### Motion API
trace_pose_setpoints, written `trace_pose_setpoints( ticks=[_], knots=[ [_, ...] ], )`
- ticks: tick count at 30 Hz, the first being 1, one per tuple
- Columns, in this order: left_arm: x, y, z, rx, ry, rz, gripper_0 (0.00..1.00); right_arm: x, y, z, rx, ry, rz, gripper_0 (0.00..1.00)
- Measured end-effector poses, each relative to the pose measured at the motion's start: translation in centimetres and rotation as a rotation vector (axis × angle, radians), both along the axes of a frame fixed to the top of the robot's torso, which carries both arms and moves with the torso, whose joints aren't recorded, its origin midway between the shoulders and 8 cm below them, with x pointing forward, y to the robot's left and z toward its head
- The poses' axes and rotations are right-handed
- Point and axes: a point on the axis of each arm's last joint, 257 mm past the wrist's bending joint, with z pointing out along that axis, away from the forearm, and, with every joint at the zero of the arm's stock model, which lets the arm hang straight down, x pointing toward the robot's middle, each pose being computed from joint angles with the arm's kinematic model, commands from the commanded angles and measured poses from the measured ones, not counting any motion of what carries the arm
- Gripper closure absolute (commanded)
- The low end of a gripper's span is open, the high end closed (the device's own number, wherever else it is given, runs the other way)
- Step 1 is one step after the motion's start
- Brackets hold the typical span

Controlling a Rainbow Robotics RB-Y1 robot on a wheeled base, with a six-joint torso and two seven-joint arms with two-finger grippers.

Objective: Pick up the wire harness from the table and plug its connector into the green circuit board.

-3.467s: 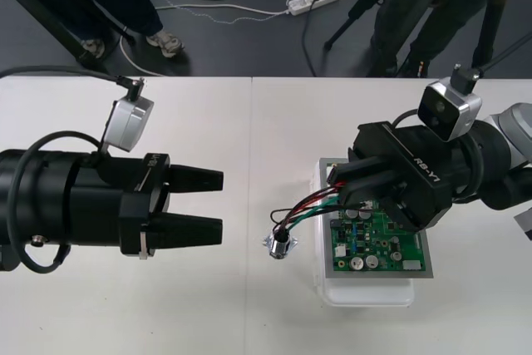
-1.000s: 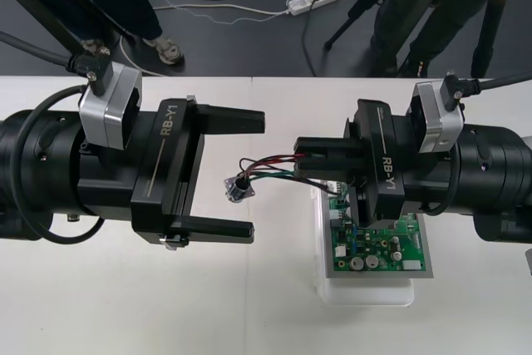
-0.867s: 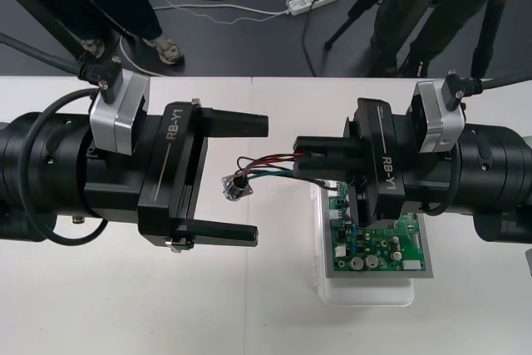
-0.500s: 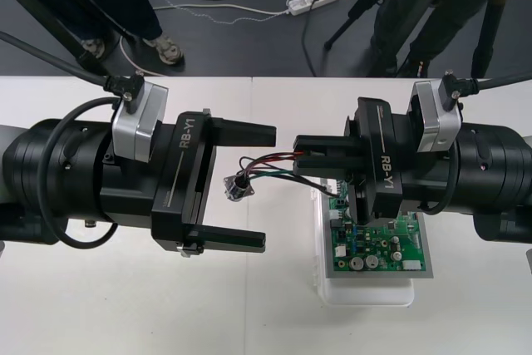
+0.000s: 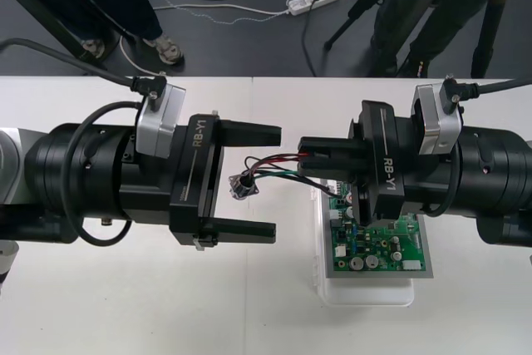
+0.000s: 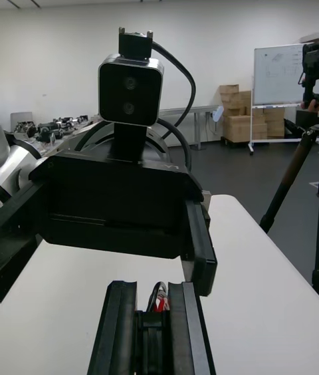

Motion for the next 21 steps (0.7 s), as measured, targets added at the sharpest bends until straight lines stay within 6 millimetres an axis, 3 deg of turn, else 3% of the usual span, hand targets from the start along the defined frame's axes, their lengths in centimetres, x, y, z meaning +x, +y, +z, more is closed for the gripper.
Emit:
trace_pose_setpoints(
  ticks=[21],
  knots=[
    [0.6, -1.3, -0.4, -0.014, 0.017, 0.029, 0.00, -0.1, -0.3, -0.2, 0.008, 0.011, -0.020, 1.00]
  ],
)
